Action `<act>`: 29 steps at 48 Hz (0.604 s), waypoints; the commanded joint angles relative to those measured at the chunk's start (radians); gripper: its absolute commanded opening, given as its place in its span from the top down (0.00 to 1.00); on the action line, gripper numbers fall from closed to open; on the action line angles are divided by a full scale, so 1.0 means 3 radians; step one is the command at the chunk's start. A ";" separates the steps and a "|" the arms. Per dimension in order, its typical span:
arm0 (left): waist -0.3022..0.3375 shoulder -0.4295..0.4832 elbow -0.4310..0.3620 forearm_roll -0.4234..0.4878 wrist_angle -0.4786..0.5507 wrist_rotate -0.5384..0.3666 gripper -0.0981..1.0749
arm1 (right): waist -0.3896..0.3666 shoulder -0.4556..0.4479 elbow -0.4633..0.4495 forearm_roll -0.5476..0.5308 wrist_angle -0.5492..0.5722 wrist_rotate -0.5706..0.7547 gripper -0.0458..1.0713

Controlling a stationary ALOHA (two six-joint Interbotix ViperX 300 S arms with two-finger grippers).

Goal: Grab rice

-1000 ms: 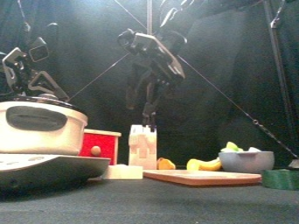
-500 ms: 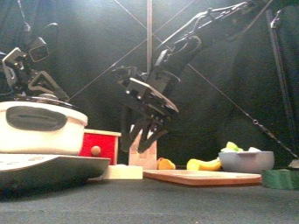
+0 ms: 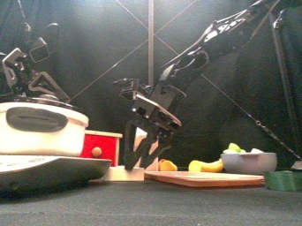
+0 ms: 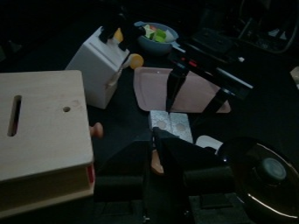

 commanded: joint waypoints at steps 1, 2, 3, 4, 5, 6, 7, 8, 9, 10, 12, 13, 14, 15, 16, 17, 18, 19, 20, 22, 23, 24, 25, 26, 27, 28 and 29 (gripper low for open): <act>0.0010 0.0015 -0.0051 0.0005 -0.0015 0.0010 0.44 | -0.0010 -0.0041 -0.0051 -0.0010 -0.0077 0.0010 0.12; 0.0010 0.0015 -0.0051 0.0000 -0.0010 0.0010 0.44 | -0.0010 -0.0036 -0.0051 -0.0010 -0.0092 0.0010 0.12; 0.0010 0.0015 -0.0051 0.0000 -0.0015 0.0010 0.44 | -0.0005 -0.0031 -0.0051 -0.0015 -0.0107 0.0010 0.12; 0.0010 0.0015 -0.0051 0.0005 -0.0015 0.0010 0.44 | -0.0005 -0.0031 -0.0051 -0.0020 -0.0118 0.0010 0.12; 0.0010 0.0015 -0.0051 0.0000 -0.0015 0.0010 0.44 | -0.0005 -0.0026 -0.0051 -0.0026 -0.0123 0.0010 0.12; 0.0010 0.0015 -0.0051 0.0005 -0.0010 0.0010 0.44 | -0.0005 -0.0020 -0.0056 -0.0031 -0.0138 0.0010 0.12; 0.0010 0.0015 -0.0051 0.0000 -0.0010 0.0010 0.44 | -0.0005 -0.0020 -0.0051 -0.0036 -0.0138 0.0010 0.12; 0.0010 0.0015 -0.0051 0.0005 -0.0015 0.0010 0.44 | -0.0005 -0.0015 -0.0056 -0.0036 -0.0138 0.0015 0.12; 0.0010 0.0015 -0.0046 0.0005 -0.0010 0.0010 0.44 | -0.0005 -0.0015 -0.0056 -0.0036 -0.0138 0.0015 0.12; 0.0010 0.0015 -0.0046 0.0005 -0.0015 0.0010 0.44 | 0.0000 -0.0015 -0.0051 -0.0031 -0.0138 0.0015 0.12; 0.0010 0.0015 -0.0046 0.0005 -0.0010 0.0010 0.44 | 0.0005 -0.0015 -0.0046 -0.0026 -0.0138 0.0015 0.12; 0.0010 0.0015 -0.0046 0.0005 -0.0015 0.0010 0.44 | 0.0005 -0.0015 -0.0046 -0.0015 -0.0138 0.0015 0.12; 0.0010 0.0015 -0.0046 0.0000 -0.0010 0.0010 0.44 | 0.0005 -0.0015 -0.0046 -0.0015 -0.0138 0.0015 0.12; 0.0010 0.0015 -0.0046 0.0005 -0.0015 0.0010 0.44 | 0.0005 -0.0020 -0.0046 -0.0015 -0.0138 0.0015 0.12; 0.0010 0.0015 -0.0051 0.0000 -0.0010 0.0010 0.44 | 0.0005 -0.0026 -0.0046 -0.0010 -0.0138 0.0015 0.12; 0.0010 0.0015 -0.0046 0.0000 -0.0010 0.0010 0.44 | 0.0005 -0.0026 -0.0046 -0.0010 -0.0128 0.0020 0.12; 0.0010 0.0015 -0.0046 0.0005 -0.0010 0.0010 0.44 | 0.0005 -0.0031 -0.0046 -0.0010 -0.0128 0.0020 0.12; 0.0010 0.0015 -0.0046 0.0000 -0.0015 0.0010 0.44 | 0.0010 -0.0036 -0.0046 -0.0010 -0.0128 0.0015 0.12; 0.0010 0.0015 -0.0046 0.0005 -0.0010 0.0010 0.44 | 0.0010 -0.0036 -0.0051 -0.0010 -0.0128 0.0020 0.12; 0.0010 0.0015 -0.0046 0.0000 -0.0015 0.0010 0.44 | 0.0020 -0.0036 -0.0056 -0.0010 -0.0128 0.0015 0.12; 0.0010 0.0015 -0.0046 0.0000 -0.0010 0.0010 0.44 | 0.0031 -0.0036 -0.0061 -0.0010 -0.0123 0.0015 0.12; 0.0010 0.0015 -0.0046 0.0005 -0.0010 0.0010 0.44 | 0.0036 -0.0036 -0.0061 -0.0010 -0.0123 0.0015 0.12; 0.0010 0.0015 -0.0046 0.0000 -0.0015 0.0010 0.44 | 0.0046 -0.0036 -0.0061 -0.0015 -0.0118 0.0015 0.12; 0.0010 0.0015 -0.0046 0.0005 -0.0015 0.0010 0.44 | 0.0051 -0.0036 -0.0056 -0.0015 -0.0112 0.0015 0.12; 0.0015 0.0015 -0.0046 0.0005 -0.0015 0.0010 0.44 | 0.0051 -0.0036 -0.0061 -0.0020 -0.0107 0.0015 0.12; 0.0010 0.0015 -0.0046 0.0005 -0.0010 0.0010 0.44 | 0.0051 -0.0036 -0.0061 -0.0026 -0.0102 0.0015 0.12; 0.0010 0.0015 -0.0046 0.0005 -0.0015 0.0010 0.44 | 0.0051 -0.0036 -0.0061 -0.0031 -0.0087 0.0015 0.12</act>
